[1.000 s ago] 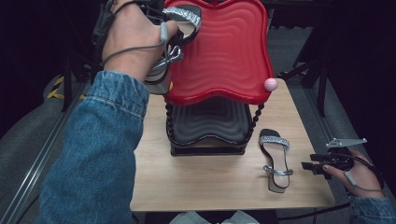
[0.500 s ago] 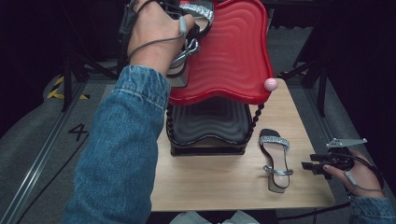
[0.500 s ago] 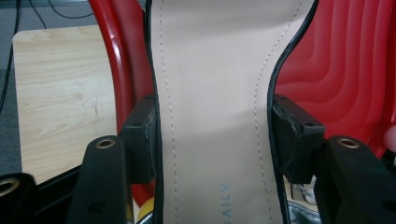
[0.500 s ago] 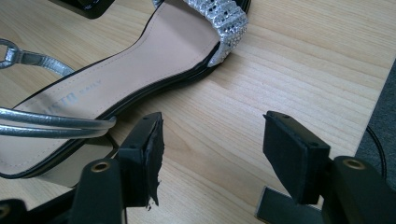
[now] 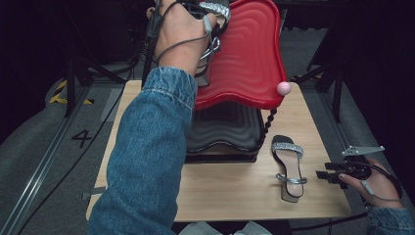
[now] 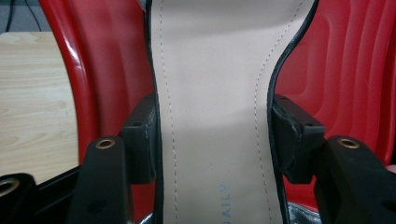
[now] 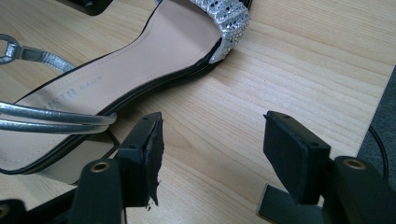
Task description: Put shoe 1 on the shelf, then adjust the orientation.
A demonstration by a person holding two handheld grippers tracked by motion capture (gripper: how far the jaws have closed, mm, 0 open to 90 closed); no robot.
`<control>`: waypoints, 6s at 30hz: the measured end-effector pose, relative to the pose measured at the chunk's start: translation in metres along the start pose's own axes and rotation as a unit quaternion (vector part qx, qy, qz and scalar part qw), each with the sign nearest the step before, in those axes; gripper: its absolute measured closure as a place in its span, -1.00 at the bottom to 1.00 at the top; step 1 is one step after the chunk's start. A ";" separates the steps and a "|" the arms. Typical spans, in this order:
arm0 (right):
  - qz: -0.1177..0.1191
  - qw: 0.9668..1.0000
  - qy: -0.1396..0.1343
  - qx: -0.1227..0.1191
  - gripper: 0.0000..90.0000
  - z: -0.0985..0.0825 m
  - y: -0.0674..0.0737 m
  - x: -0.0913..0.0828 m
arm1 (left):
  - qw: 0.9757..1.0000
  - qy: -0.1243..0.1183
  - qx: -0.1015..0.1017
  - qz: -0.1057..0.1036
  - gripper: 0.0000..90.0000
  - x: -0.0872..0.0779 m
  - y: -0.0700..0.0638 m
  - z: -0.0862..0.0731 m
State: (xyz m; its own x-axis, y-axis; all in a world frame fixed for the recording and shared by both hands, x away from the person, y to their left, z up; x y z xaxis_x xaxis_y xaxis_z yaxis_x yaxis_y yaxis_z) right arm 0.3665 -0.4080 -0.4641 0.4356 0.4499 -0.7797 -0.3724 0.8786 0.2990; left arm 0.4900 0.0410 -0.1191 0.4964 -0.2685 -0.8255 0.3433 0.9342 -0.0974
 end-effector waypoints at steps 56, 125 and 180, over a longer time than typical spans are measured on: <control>-0.001 1.000 0.025 -0.012 -0.17 -0.003 0.004 0.015 | 0.994 -0.017 0.093 0.050 -0.45 0.009 0.011 -0.024; -0.046 0.998 0.038 0.008 -0.09 0.027 0.023 0.010 | 0.869 -0.173 0.393 -0.247 -0.18 -0.025 0.079 -0.156; -0.050 0.997 0.062 -0.006 0.02 0.046 0.051 0.021 | 0.903 -0.102 0.342 -0.239 -0.33 0.115 0.122 -0.252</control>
State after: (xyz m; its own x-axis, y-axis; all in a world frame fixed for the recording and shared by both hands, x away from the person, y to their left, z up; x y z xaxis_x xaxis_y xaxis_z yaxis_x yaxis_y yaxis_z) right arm 0.3940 -0.3468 -0.4400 0.3661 0.3364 -0.8677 -0.3421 0.9157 0.2107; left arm 0.3878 0.1830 -0.3658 0.2731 -0.7054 -0.6540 0.9350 0.3545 0.0082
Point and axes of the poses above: each handheld gripper's, and its own axes: x roughly forward along the jaws, z roughly out of its top, y roughly to its left, the point moved 5 cm from there along x, roughly forward along the jaws, and after that the axes turned 14 degrees about x, right-handed, at the moved point
